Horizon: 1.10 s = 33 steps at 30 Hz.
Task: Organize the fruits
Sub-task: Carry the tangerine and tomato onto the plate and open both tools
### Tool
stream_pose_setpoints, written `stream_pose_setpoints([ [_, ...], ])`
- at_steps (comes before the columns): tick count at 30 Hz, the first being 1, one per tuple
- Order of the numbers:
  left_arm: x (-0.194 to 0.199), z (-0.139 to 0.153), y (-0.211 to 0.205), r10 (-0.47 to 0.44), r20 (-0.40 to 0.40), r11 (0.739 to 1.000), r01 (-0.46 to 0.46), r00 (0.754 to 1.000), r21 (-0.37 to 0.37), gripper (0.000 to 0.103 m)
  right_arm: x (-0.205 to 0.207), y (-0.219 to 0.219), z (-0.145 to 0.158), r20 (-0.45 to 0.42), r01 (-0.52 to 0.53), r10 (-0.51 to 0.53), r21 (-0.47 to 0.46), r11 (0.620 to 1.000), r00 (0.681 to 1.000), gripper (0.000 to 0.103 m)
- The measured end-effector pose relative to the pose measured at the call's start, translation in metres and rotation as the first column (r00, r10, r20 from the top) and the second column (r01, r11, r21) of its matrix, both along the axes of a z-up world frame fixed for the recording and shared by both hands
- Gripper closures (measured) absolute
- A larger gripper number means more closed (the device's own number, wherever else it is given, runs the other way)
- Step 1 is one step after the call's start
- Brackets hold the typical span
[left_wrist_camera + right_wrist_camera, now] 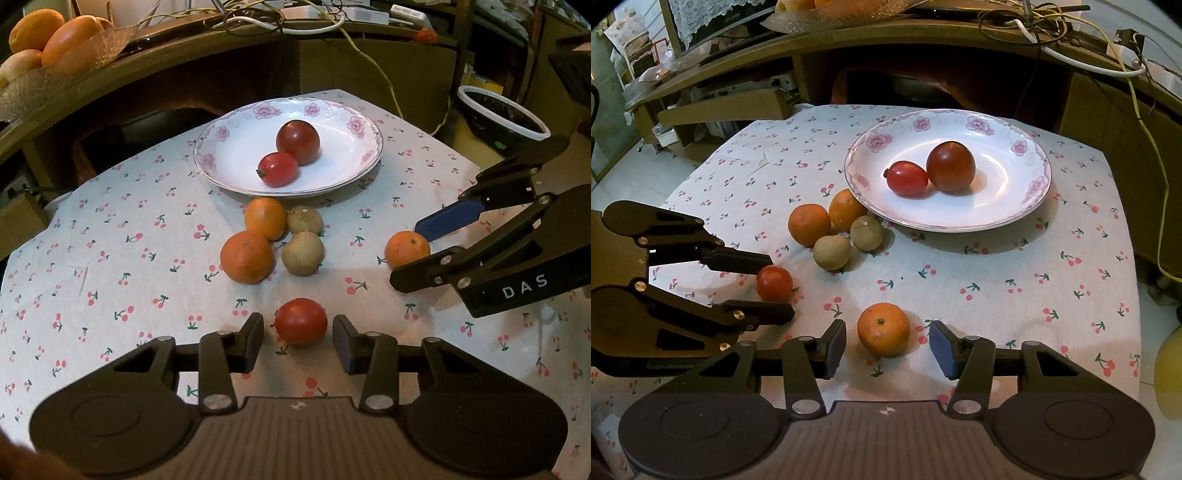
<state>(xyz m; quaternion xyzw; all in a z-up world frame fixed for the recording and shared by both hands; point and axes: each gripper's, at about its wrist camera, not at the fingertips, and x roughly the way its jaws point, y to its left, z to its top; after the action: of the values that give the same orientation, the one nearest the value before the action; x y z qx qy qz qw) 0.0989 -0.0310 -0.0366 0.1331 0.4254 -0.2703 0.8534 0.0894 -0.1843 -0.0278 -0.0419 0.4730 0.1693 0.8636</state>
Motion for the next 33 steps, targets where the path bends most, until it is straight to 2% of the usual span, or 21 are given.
stream_pose_setpoints([
  [1, 0.0, 0.0, -0.001, -0.001, -0.003, 1.0, 0.001, 1.0, -0.002, 0.063, 0.0, 0.001, 0.0, 0.0, 0.0, 0.0, -0.004, 1.0, 1.0, 0.052],
  [3, 0.0, 0.001, -0.002, 0.002, 0.003, 1.0, -0.002, 1.0, 0.007, 0.065, 0.0, 0.002, 0.001, 0.007, -0.002, 0.003, -0.021, 1.0, 1.0, 0.068],
  [4, 0.0, 0.001, -0.003, 0.002, 0.003, 1.0, -0.002, 1.0, 0.008, 0.066, 0.0, 0.004, 0.001, 0.008, -0.005, 0.005, -0.027, 1.0, 1.0, 0.071],
  [10, 0.002, 0.01, -0.002, 0.02, 0.01, 1.0, -0.019, 1.0, -0.025, 0.069, 0.002, 0.004, 0.005, 0.006, 0.011, -0.011, -0.026, 1.0, 1.0, 0.072],
  [23, 0.016, 0.036, -0.012, 0.053, 0.07, 0.996, -0.048, 0.996, -0.071, 0.069, 0.01, 0.004, 0.026, 0.068, 0.046, -0.047, 0.023, 0.999, 0.997, 0.073],
  [33, 0.049, 0.042, -0.026, 0.112, 0.102, 0.99, -0.103, 0.988, -0.092, 0.069, 0.03, -0.004, 0.036, 0.127, 0.122, -0.127, 0.041, 0.992, 0.984, 0.072],
])
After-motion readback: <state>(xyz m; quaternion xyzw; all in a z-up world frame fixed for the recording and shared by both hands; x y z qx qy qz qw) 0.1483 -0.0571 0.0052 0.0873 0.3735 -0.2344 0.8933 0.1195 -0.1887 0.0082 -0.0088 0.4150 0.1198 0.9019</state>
